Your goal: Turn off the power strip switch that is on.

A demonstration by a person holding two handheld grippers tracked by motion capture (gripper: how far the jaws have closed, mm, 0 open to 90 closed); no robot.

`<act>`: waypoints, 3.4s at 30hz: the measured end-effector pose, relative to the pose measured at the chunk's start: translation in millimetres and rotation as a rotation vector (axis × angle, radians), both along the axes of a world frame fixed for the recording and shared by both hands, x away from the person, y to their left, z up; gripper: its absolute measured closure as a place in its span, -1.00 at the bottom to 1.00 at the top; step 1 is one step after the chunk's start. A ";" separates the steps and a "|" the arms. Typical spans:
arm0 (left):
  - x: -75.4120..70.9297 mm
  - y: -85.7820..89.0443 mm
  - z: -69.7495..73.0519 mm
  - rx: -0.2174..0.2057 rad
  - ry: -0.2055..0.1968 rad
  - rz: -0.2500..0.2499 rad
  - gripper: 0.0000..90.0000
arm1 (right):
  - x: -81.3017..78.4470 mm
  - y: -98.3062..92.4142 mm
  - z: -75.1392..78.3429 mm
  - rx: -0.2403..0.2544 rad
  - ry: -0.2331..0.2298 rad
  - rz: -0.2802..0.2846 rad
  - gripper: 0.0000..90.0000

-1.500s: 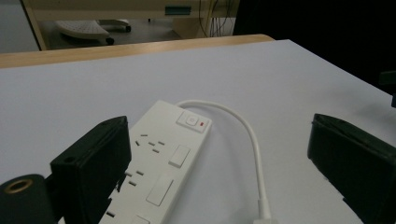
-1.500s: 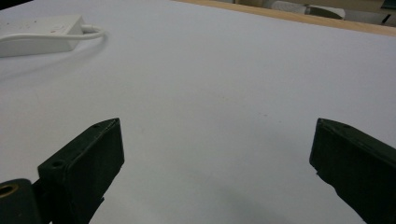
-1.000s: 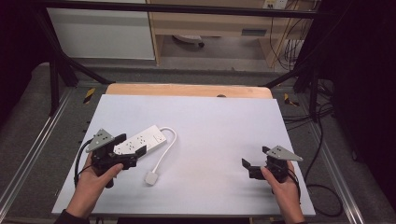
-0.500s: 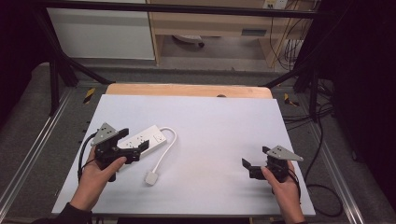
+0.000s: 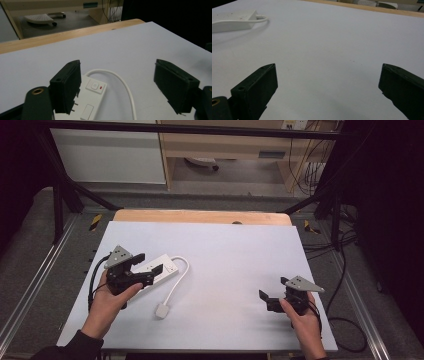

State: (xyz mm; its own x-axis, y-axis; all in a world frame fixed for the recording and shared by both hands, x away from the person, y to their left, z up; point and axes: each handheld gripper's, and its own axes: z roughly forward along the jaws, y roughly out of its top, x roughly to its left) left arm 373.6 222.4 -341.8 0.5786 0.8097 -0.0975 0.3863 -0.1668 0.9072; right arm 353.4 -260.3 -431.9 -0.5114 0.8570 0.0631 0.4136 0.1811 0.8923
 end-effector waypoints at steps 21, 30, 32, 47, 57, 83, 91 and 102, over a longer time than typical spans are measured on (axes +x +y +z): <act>23.8 -1.6 -2.3 0.032 0.015 -0.038 0.65 | -0.3 -1.0 0.7 0.008 -0.004 -0.002 -0.94; 30.6 -1.1 -7.3 0.029 0.033 -0.049 0.92 | -0.4 -1.5 1.0 0.010 -0.008 -0.002 -0.94; 32.5 0.0 -8.5 0.030 0.039 -0.049 0.96 | -0.4 -1.6 1.0 0.011 -0.009 -0.003 -0.94; 43.2 5.9 -27.6 0.057 0.098 -0.028 1.00 | -0.4 -1.6 1.1 0.009 -0.009 0.001 -0.94; 44.7 7.7 -37.8 0.081 0.136 -0.027 1.00 | -0.3 -1.1 0.8 0.004 -0.008 0.003 -0.94; 46.0 9.2 -63.3 0.146 0.224 -0.016 1.00 | -0.2 -0.6 0.4 -0.003 -0.007 0.019 -0.95; 45.0 10.7 -68.5 0.165 0.242 -0.017 1.00 | -0.2 -0.6 0.2 -0.005 -0.007 0.021 -0.95; 45.7 12.4 -75.2 0.184 0.266 -0.007 1.00 | -0.1 -0.3 0.2 0.000 -0.002 0.025 -0.95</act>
